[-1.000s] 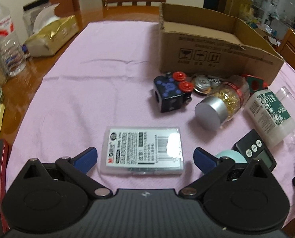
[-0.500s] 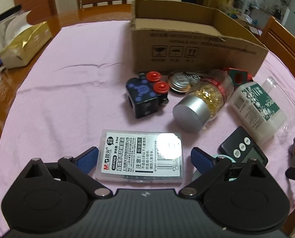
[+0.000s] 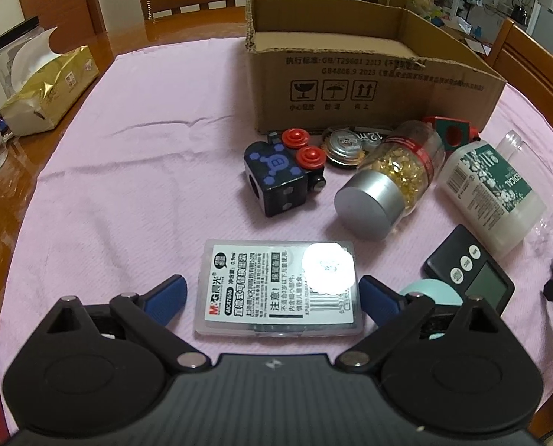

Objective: Organize rigid objects
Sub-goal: 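Grasp the white card pack with left tool while right tool grasps grey toy dog, then carry card pack and toy dog into the cardboard box and release both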

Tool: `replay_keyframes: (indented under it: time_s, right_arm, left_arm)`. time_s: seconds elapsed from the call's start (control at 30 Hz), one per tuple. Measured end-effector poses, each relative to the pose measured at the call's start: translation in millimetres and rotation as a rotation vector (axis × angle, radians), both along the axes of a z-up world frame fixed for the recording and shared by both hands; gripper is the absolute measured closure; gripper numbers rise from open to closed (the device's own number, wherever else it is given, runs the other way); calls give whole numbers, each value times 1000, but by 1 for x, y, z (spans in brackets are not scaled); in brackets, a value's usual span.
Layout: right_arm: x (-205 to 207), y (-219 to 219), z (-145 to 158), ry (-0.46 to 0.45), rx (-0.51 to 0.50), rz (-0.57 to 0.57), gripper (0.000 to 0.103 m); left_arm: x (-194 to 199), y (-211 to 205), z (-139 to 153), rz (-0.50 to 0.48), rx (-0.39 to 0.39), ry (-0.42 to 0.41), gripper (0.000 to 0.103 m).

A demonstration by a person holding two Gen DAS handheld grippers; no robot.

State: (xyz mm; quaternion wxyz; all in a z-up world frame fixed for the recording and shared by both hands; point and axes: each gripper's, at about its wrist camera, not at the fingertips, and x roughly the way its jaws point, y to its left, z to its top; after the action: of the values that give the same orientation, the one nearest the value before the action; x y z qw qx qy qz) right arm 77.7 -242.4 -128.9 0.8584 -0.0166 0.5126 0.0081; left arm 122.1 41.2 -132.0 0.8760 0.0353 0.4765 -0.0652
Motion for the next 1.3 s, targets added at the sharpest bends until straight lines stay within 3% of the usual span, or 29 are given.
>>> replay_keyframes:
  time_s: [0.2, 0.67, 0.97, 1.3]
  right_arm:
    - [3, 1, 3, -2, 11, 12, 6]
    - [11, 0, 5, 46, -6, 14, 25]
    - [12, 5, 5, 74, -18, 35, 25]
    - [12, 5, 7, 81, -13, 43, 26]
  left_arm:
    - [4, -2, 3, -32, 3, 17, 12]
    - [21, -10, 8, -62, 29, 146, 12]
    - [30, -15, 8, -54, 51, 222, 10]
    - [33, -15, 10, -74, 40, 229, 15]
